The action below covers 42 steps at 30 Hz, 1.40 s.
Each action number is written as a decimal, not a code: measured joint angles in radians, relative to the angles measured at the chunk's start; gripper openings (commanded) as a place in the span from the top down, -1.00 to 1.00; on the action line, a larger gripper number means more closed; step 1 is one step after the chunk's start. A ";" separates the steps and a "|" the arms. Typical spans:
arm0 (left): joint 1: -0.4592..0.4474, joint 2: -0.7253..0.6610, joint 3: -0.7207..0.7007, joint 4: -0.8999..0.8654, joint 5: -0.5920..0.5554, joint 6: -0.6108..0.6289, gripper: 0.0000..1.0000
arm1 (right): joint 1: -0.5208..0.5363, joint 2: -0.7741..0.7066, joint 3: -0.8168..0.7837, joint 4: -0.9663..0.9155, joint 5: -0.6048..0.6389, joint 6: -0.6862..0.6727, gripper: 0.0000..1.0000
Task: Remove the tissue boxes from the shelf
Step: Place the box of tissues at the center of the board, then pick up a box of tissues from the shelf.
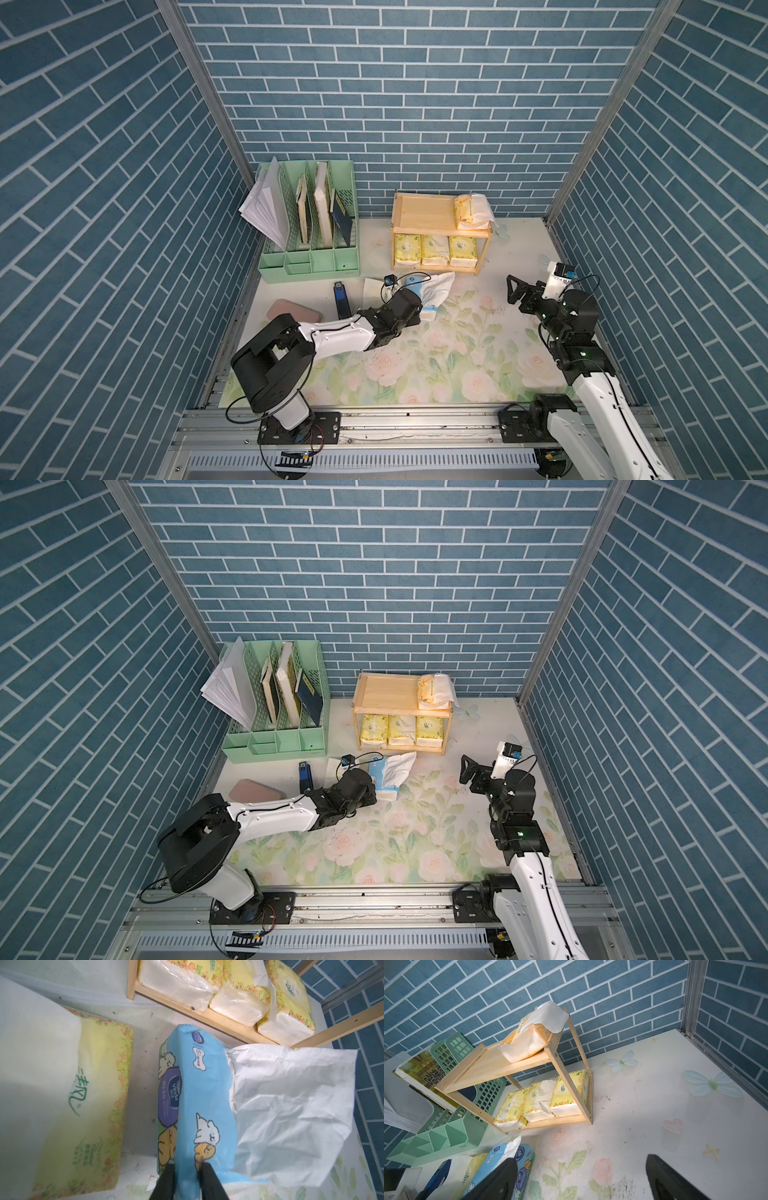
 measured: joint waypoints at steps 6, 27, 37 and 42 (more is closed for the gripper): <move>0.000 -0.005 0.000 -0.019 -0.008 0.003 0.06 | 0.000 0.000 0.001 -0.001 -0.002 0.000 -1.00; 0.012 -0.306 0.134 -0.198 -0.227 0.174 -1.00 | 0.000 0.294 0.340 -0.064 -0.240 0.089 -0.72; 0.076 -0.429 0.128 -0.258 -0.298 0.249 -1.00 | -0.001 0.530 0.549 -0.061 -0.325 0.217 -0.34; 0.112 -0.489 0.094 -0.263 -0.313 0.261 -1.00 | 0.008 0.599 0.585 -0.061 -0.319 0.269 -0.28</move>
